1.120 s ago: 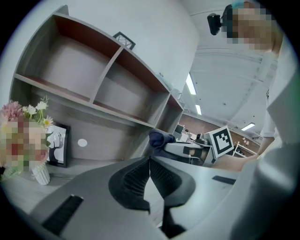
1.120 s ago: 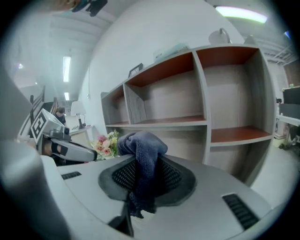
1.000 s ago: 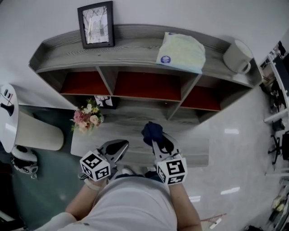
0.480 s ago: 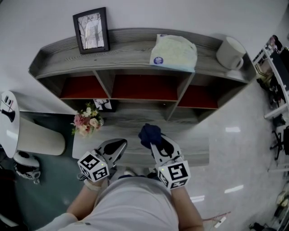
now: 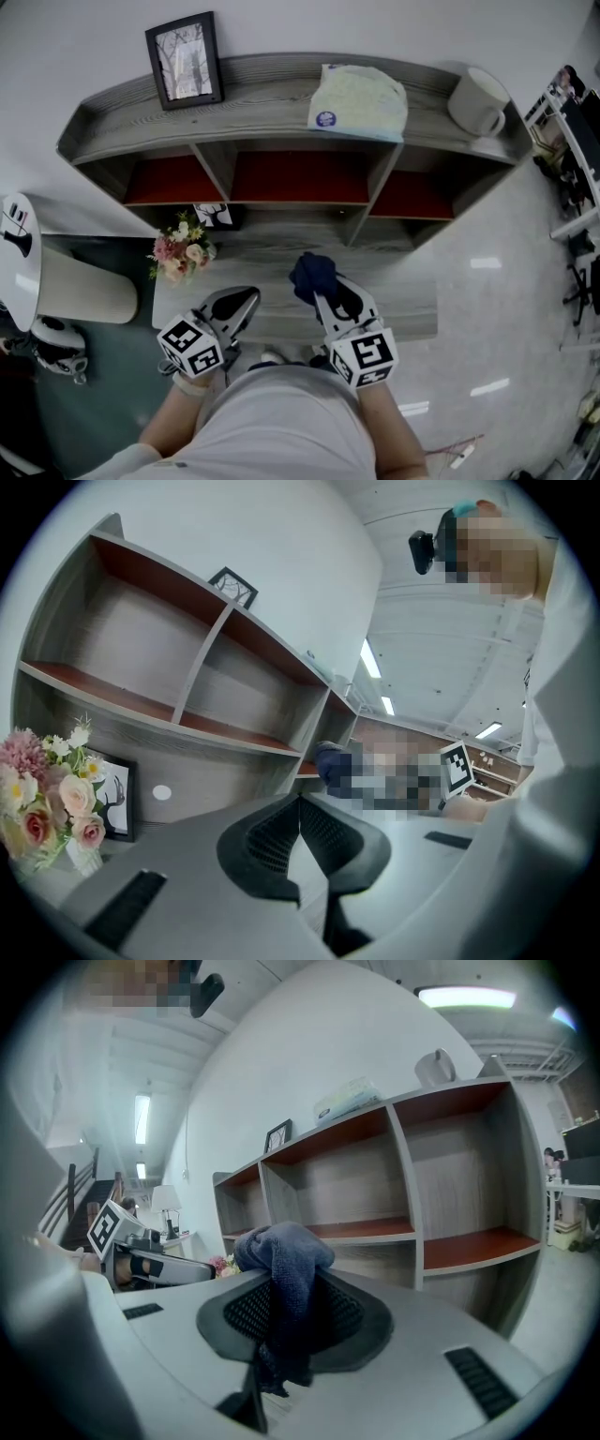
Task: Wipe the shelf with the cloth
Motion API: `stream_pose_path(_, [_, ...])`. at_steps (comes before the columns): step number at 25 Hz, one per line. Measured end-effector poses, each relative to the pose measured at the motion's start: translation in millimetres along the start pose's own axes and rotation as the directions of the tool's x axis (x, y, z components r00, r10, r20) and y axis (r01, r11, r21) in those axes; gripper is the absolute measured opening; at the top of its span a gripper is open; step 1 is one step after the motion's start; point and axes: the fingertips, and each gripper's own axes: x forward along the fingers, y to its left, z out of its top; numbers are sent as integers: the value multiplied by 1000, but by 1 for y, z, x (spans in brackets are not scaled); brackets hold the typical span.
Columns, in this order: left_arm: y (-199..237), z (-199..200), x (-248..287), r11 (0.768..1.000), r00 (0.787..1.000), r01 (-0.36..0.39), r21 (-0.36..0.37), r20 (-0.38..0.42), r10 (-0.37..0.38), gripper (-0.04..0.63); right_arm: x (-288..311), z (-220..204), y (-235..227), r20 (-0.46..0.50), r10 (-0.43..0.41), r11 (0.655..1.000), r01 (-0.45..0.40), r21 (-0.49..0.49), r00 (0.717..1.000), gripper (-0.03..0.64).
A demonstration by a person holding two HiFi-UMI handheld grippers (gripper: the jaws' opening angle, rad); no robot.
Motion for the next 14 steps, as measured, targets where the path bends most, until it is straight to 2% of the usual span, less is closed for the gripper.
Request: stream_pose_path(14, [7, 5, -4, 1000, 1000, -20, -6, 14, 21, 15, 7, -2, 3, -10, 26, 1000, -26, -3, 1000, 95])
